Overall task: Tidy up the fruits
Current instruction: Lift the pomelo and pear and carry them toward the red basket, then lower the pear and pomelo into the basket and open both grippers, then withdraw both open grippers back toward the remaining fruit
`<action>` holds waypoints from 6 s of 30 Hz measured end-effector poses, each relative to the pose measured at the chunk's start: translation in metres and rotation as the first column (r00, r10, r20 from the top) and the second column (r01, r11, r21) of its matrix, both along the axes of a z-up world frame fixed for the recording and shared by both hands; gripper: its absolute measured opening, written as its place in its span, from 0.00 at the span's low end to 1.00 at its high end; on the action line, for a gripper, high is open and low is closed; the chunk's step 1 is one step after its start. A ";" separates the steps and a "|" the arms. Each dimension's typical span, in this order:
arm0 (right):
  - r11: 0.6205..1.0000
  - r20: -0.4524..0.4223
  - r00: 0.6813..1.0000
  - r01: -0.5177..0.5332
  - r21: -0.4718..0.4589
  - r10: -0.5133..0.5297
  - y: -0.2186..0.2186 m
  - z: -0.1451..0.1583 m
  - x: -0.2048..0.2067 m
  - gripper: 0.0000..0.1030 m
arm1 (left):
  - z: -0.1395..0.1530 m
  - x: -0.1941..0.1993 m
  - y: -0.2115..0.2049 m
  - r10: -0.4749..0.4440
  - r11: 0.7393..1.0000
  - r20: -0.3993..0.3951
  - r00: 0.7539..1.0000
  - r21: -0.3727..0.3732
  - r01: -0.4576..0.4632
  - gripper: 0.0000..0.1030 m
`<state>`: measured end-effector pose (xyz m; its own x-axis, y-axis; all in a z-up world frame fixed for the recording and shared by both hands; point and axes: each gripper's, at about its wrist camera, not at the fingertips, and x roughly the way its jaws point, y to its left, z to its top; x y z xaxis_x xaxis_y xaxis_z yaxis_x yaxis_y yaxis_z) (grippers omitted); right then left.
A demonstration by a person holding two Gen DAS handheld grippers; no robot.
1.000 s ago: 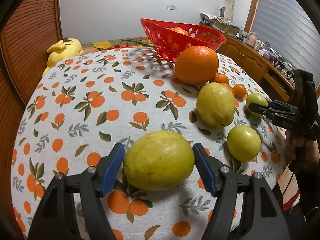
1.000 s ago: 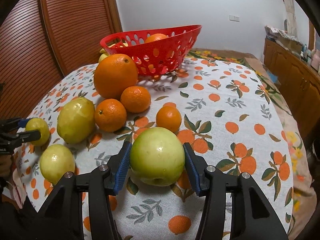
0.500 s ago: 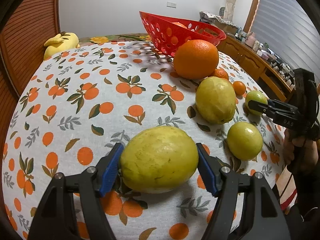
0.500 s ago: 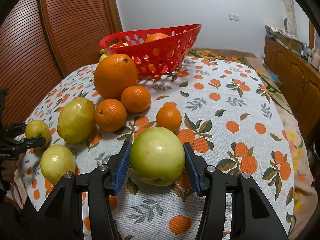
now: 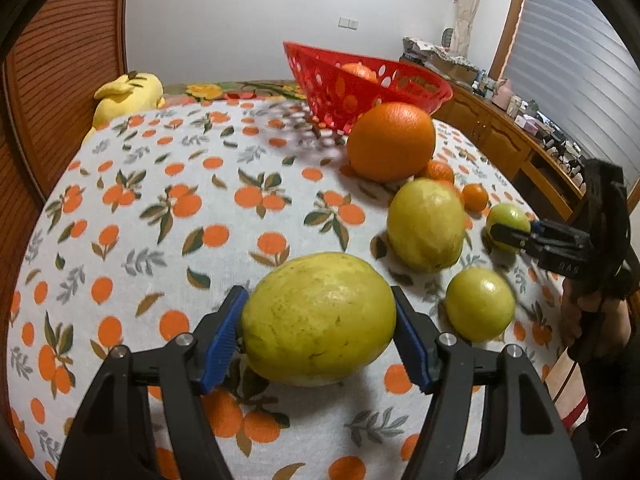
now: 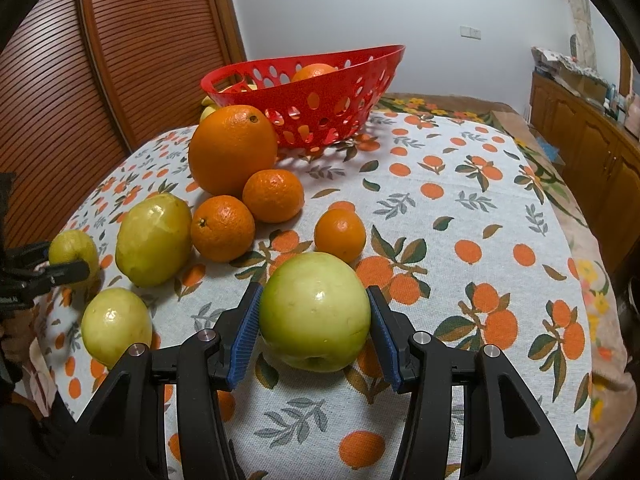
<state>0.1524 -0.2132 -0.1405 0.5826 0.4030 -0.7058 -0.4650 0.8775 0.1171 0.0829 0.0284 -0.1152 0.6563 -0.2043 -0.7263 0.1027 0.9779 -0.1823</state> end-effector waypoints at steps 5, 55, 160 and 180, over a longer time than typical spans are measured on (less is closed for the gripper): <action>1.000 0.000 1.000 0.000 0.000 0.000 0.000 0.000 -0.001 0.51 | 0.017 0.007 -0.003 0.000 1.000 0.041 0.999 -0.003 0.000 0.67; 0.998 0.151 0.987 -0.054 -0.023 0.056 0.011 0.096 0.031 0.51 | 0.095 0.073 -0.039 -0.072 0.997 0.213 0.974 0.032 0.067 0.67; 0.997 0.115 0.991 -0.076 0.014 0.074 0.017 0.092 0.052 0.54 | 0.070 0.117 -0.045 -0.124 0.992 0.139 0.983 0.027 0.121 0.69; 0.998 0.042 0.999 -0.020 0.055 0.018 0.004 0.043 -0.004 0.54 | 0.025 0.056 -0.062 -0.168 0.986 0.049 0.985 0.004 0.168 0.69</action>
